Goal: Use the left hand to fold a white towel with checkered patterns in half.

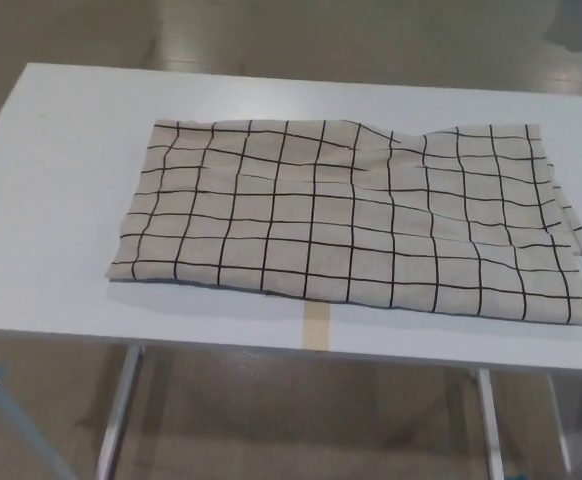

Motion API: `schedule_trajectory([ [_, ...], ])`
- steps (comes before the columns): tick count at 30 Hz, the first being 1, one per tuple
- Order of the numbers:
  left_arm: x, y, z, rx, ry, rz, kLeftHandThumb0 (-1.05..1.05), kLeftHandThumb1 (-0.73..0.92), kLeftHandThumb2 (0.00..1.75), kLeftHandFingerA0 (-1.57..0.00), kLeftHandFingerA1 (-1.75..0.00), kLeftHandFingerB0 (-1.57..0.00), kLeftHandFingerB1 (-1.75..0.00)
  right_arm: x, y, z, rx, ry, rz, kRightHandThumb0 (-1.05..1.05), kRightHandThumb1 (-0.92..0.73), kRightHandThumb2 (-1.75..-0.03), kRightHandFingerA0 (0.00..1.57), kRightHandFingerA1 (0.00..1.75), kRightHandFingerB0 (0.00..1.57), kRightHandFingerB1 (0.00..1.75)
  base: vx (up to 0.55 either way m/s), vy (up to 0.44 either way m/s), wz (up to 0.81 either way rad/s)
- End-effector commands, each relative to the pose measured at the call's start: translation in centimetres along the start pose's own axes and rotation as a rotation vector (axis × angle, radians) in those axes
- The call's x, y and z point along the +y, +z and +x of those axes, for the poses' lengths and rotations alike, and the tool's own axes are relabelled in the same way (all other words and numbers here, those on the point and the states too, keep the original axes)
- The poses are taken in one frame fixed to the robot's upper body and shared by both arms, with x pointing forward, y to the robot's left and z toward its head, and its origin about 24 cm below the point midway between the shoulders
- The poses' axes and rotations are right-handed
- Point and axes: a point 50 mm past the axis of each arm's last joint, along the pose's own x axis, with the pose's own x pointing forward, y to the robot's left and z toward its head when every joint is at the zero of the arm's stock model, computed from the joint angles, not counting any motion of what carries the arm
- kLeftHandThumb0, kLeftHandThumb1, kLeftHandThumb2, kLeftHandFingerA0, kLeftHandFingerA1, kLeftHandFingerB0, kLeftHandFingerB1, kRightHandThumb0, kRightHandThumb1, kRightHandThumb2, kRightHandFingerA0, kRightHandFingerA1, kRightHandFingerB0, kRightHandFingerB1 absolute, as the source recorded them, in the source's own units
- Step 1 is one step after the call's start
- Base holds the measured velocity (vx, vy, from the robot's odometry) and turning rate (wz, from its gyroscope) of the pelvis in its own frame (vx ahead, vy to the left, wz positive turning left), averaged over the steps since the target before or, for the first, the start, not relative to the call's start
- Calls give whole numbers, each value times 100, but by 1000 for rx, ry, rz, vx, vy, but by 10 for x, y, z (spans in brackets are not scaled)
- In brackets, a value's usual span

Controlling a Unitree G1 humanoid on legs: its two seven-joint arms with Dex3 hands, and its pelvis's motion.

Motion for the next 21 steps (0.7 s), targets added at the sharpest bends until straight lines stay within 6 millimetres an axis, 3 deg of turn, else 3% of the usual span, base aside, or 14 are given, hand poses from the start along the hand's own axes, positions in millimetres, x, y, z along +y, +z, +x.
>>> schedule_trajectory([
  [1, 9, 3, -1, -74, 37, -77, -29, 50, 55, -33, -39, -33, -32, -7, 9, -1, -104, -86, 111, -38, -76, -63, 35, 41, 34, 37, 0, 0, 0],
  [6, 12, 4, -1, -90, 28, -117, -33, 49, 56, -26, -37, -25, -30, -9, 11, -1, -110, -89, 172, -37, -76, -62, 35, 43, 34, 38, 0, 0, 0],
  [7, 14, 5, -1, -96, 26, -129, -41, 47, 55, -17, -35, -14, -29, -8, 12, -2, -117, -89, 181, -37, -76, -63, 34, 44, 34, 38, 0, 0, 0],
  [8, 14, 7, -2, -107, 24, -140, -44, 30, 69, -3, -42, -3, -32, -7, 13, -3, -126, -90, 185, -36, -76, -63, 33, 44, 34, 38, 0, 0, 0],
  [9, 15, 13, -3, -150, 20, -166, -51, 44, 53, 0, -23, 0, -18, -2, 16, -7, -155, -81, 172, -35, -76, -63, 33, 44, 33, 38, 0, 0, 0],
  [10, 15, 16, -5, -174, 18, -178, -51, 44, 53, 0, -23, 0, -18, 0, 17, -9, -169, -74, 160, -35, -76, -63, 33, 44, 33, 38, 0, 0, 0],
  [11, 11, 25, -7, -234, 15, -198, -59, 38, 70, 0, 0, 0, -2, 4, 21, -12, -199, -60, 146, -36, -77, -63, 33, 43, 32, 38, 0, 0, 0],
  [14, 6, 44, -21, -393, 19, -218, -63, 38, 70, 0, 0, 0, 0, 15, 25, -20, -240, -19, 129, -38, -77, -62, 31, 39, 32, 37, 0, 0, 0],
  [15, 6, 47, -27, -451, 35, -192, -66, 41, 74, 0, -3, 0, 0, 19, 22, -25, -247, -8, 116, -45, -56, -89, 23, 51, 24, 51, 0, 0, 0],
  [16, 5, 49, -31, -491, 46, -175, -66, 41, 74, 0, -3, 0, 0, 21, 20, -28, -251, 0, 108, -45, -56, -89, 23, 51, 24, 51, 0, 0, 0],
  [17, 5, 57, -41, -596, 81, -121, -67, 42, 73, 0, -7, 0, 0, 27, 17, -34, -254, 15, 108, -42, -78, -63, 30, 40, 30, 38, 0, 0, 0],
  [19, 2, 92, -69, -911, 169, -4, -67, 41, 72, 0, -8, 0, 0, 49, 17, -44, -262, 73, 142, -43, -79, -63, 30, 40, 29, 39, 0, 0, 0],
  [20, 1, 107, -81, -1013, 181, 19, -65, 41, 71, 0, -7, 0, 0, 55, 16, -46, -262, 97, 152, -43, -78, -64, 30, 40, 28, 39, 0, 0, 0],
  [21, 1, 109, -84, -1031, 182, 23, -65, 41, 71, 0, -7, 0, 0, 56, 15, -47, -262, 102, 153, -43, -78, -64, 30, 40, 28, 39, 0, 0, 0],
])
